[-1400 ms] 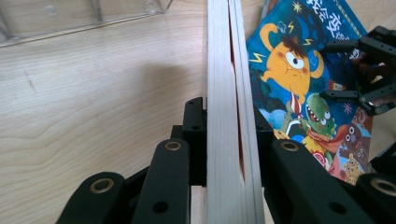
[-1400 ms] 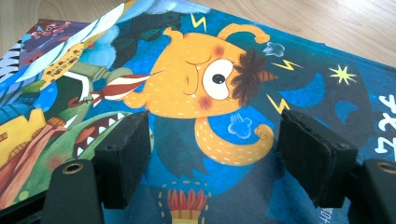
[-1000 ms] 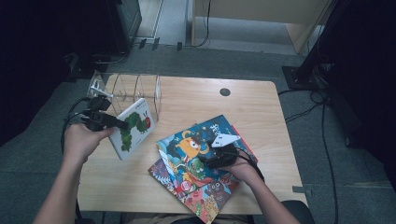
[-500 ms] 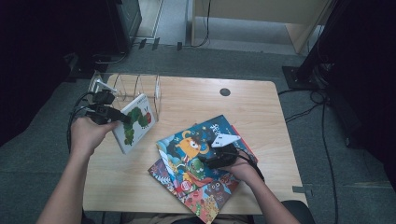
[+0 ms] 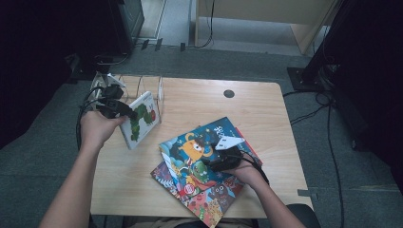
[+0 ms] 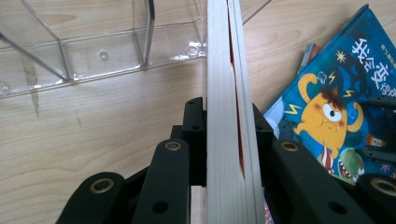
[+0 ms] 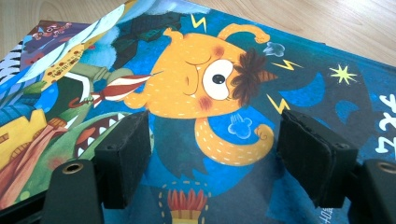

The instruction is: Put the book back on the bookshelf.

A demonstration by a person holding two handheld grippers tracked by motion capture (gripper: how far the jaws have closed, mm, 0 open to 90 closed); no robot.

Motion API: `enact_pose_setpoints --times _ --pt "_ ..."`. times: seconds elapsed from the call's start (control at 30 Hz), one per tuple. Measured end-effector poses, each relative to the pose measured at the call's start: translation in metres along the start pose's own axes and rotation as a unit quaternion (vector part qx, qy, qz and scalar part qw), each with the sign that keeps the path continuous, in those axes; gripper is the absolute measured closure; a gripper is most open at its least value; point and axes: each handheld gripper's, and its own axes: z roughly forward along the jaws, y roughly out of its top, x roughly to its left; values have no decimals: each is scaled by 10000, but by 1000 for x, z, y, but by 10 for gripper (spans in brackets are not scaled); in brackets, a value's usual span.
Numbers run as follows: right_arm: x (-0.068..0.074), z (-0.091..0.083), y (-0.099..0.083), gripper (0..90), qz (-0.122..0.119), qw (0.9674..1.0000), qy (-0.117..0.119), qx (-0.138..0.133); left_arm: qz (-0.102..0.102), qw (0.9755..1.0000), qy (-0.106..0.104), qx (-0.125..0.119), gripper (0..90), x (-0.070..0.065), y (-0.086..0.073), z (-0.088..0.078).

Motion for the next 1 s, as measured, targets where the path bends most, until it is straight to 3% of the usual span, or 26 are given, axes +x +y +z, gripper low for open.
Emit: enact_pose_setpoints --times 0.5,1.0 --pt "0 0 0 262 6 10000 1 -2 -3 9991 413 18 768 -6 14 21" --pt "0 0 0 261 9 10000 8 10 -18 9994 346 12 765 -4 16 33"
